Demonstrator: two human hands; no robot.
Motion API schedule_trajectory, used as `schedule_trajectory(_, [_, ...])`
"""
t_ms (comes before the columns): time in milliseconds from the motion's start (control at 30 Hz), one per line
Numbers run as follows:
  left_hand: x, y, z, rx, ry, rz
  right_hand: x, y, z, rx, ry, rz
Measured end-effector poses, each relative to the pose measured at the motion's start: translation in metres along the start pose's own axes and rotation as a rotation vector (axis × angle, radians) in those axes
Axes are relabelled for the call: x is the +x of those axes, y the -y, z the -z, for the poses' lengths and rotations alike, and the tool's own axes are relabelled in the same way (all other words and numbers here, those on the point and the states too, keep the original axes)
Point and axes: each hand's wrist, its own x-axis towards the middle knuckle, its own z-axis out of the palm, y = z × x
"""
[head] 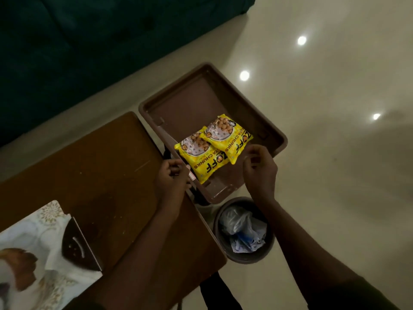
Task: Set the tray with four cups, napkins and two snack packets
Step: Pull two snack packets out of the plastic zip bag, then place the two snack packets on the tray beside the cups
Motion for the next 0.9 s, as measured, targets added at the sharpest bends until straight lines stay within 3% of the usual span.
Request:
schedule_trajectory(200, [0.013, -0.024, -0.033, -0.298, 0.07, 0.357, 0.059, 0.015, -0.013, -0.069, 0.149, -0.047])
schedule_trajectory(333, [0.016, -0.034, -0.059, -0.352, 0.049, 0.5, 0.082, 0.006, -0.021, -0.168, 0.216, -0.388])
schedule_trajectory(433, [0.019, -0.03, -0.075, -0.301, -0.011, 0.526, 0.077, -0.005, -0.025, -0.123, 0.224, -0.669])
schedule_trajectory(533, [0.023, -0.029, -0.089, -0.267, -0.078, 0.521, 0.07, -0.011, -0.029, -0.061, 0.236, -0.837])
schedule_trajectory(800, [0.029, -0.026, -0.118, -0.145, -0.171, 0.518, 0.075, 0.004, -0.047, 0.313, 0.352, -0.995])
schedule_trajectory(900, [0.032, -0.034, -0.127, -0.219, -0.076, 0.569, 0.081, 0.009, -0.046, 0.368, 0.29, -1.0])
